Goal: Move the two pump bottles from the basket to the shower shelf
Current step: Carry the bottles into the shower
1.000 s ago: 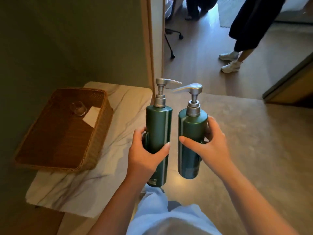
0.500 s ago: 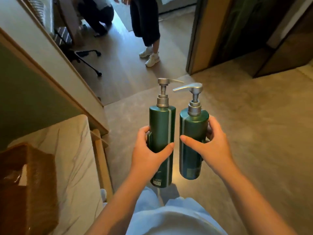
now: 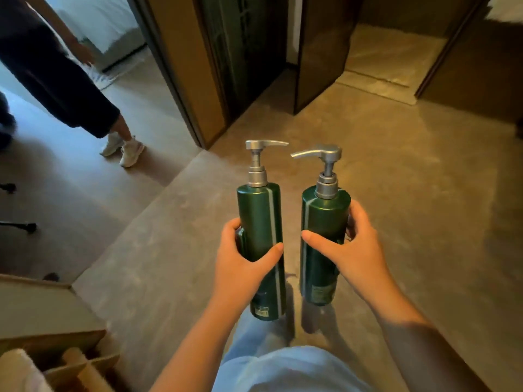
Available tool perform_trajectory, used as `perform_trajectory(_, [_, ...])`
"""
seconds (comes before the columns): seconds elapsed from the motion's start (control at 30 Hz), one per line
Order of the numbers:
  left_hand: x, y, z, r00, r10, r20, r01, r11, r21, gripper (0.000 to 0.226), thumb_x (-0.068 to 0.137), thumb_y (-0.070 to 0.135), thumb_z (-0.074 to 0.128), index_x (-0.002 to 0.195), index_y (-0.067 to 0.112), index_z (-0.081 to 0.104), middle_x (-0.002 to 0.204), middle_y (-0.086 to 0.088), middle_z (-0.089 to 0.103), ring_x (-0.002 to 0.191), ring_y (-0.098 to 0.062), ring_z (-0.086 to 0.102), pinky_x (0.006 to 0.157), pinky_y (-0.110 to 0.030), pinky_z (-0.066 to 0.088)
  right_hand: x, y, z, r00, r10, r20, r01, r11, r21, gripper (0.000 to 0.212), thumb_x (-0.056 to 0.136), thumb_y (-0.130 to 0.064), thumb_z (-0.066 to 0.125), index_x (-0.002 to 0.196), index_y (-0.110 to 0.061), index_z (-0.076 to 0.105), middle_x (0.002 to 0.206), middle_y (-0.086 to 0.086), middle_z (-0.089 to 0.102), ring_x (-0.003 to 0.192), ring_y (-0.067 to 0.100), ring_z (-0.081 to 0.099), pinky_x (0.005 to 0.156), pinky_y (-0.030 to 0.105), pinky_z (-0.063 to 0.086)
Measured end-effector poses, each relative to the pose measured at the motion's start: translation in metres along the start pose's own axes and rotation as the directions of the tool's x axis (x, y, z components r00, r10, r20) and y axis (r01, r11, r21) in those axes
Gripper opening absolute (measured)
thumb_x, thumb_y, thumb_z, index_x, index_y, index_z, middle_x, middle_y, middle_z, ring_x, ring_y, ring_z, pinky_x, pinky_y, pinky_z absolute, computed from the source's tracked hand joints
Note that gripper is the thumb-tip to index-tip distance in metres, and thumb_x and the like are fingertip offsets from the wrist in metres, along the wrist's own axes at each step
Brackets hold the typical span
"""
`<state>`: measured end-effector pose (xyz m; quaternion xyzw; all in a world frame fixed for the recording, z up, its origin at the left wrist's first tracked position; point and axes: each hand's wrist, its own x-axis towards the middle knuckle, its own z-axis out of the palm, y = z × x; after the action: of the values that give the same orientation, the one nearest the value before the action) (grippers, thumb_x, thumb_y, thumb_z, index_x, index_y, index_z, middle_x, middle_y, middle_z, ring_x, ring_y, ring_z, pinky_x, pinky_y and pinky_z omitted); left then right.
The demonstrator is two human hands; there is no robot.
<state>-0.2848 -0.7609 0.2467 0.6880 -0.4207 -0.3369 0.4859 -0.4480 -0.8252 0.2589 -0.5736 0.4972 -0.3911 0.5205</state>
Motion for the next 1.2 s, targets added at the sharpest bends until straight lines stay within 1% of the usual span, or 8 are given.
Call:
perform_trajectory(0.23, [0.146,0.014,0.029,0.99,0.08,0.116,-0.077,0.996,-0.033,0.056,0.062,0.024,0.078,0.108,0.025,0.045,0.095,0.012,0.055,0.084,0.008,0.054,0.064,-0.005,0.045,0.122,-0.012,0.001,0.989,0.021,-0.144,-0.026,0.999,-0.029,0.058,0.058,-0.021,0.081,0.105,-0.038,0.051,0.1,-0.023,0.06,0.088,-0.019,0.053,0.064,-0.002,0.04])
perform_trajectory(0.33, [0.207,0.024,0.034,0.981,0.103,0.167,-0.094,0.993,-0.066,0.056,0.061,0.022,0.079,0.105,0.029,0.046,0.094,0.012,0.056,0.083,0.008,0.055,0.062,-0.005,0.045,0.177,-0.029,0.008,0.985,-0.029,-0.168,0.019,0.998,-0.062,0.052,0.061,-0.021,0.081,0.098,-0.041,0.052,0.089,-0.028,0.064,0.087,-0.014,0.056,0.066,0.0,0.041])
perform_trajectory(0.53, [0.309,0.037,0.06,0.958,0.084,0.275,-0.071,0.996,-0.056,0.056,0.057,0.026,0.08,0.1,0.04,0.046,0.089,0.017,0.058,0.079,0.011,0.056,0.057,-0.002,0.042,0.248,-0.047,0.007,0.952,-0.078,-0.295,0.055,0.995,-0.085,0.05,0.059,-0.03,0.078,0.097,-0.049,0.052,0.093,-0.031,0.063,0.088,-0.009,0.059,0.065,0.003,0.044])
perform_trajectory(0.63, [0.343,0.043,0.081,0.939,0.127,0.32,-0.116,0.992,-0.053,0.058,0.055,0.035,0.078,0.101,0.042,0.045,0.084,0.025,0.059,0.079,0.01,0.056,0.057,-0.002,0.041,0.275,-0.044,-0.006,0.93,-0.059,-0.363,0.02,0.994,-0.11,0.049,0.059,-0.035,0.08,0.101,-0.037,0.054,0.094,-0.018,0.066,0.09,0.001,0.061,0.07,0.012,0.049])
perform_trajectory(0.73, [0.377,0.05,0.104,0.928,0.164,0.335,-0.148,0.986,-0.074,0.056,0.053,0.041,0.076,0.1,0.04,0.045,0.086,0.031,0.057,0.079,0.006,0.057,0.058,-0.004,0.043,0.305,-0.038,-0.019,0.916,-0.028,-0.4,-0.027,0.991,-0.13,0.052,0.059,-0.035,0.081,0.103,-0.031,0.054,0.094,-0.01,0.065,0.09,0.005,0.06,0.078,0.031,0.052])
perform_trajectory(0.87, [0.431,0.06,0.14,0.924,0.162,0.347,-0.141,0.986,-0.083,0.057,0.051,0.042,0.078,0.097,0.042,0.045,0.085,0.026,0.06,0.08,0.009,0.057,0.058,-0.003,0.043,0.357,-0.032,-0.043,0.889,0.0,-0.458,-0.057,0.992,-0.112,0.053,0.054,-0.04,0.078,0.099,-0.041,0.05,0.092,-0.018,0.063,0.089,0.0,0.059,0.076,0.029,0.051])
perform_trajectory(1.03, [0.509,0.09,0.199,0.899,0.166,0.406,-0.169,0.985,-0.03,0.066,0.052,0.042,0.076,0.107,0.037,0.04,0.096,0.022,0.053,0.088,0.016,0.051,0.061,0.0,0.042,0.45,-0.025,-0.085,0.869,-0.003,-0.495,-0.048,0.995,-0.091,0.054,0.06,-0.029,0.08,0.105,-0.034,0.051,0.096,-0.012,0.063,0.093,0.005,0.059,0.083,0.042,0.053])
perform_trajectory(1.2, [0.592,0.135,0.258,0.862,0.185,0.471,-0.205,0.979,-0.01,0.07,0.06,0.03,0.079,0.118,0.027,0.04,0.103,0.015,0.055,0.093,0.002,0.054,0.065,-0.014,0.046,0.546,-0.032,-0.129,0.845,-0.033,-0.533,-0.012,0.997,-0.08,0.055,0.058,-0.034,0.08,0.1,-0.047,0.048,0.094,-0.022,0.061,0.093,-0.006,0.056,0.077,0.026,0.049])
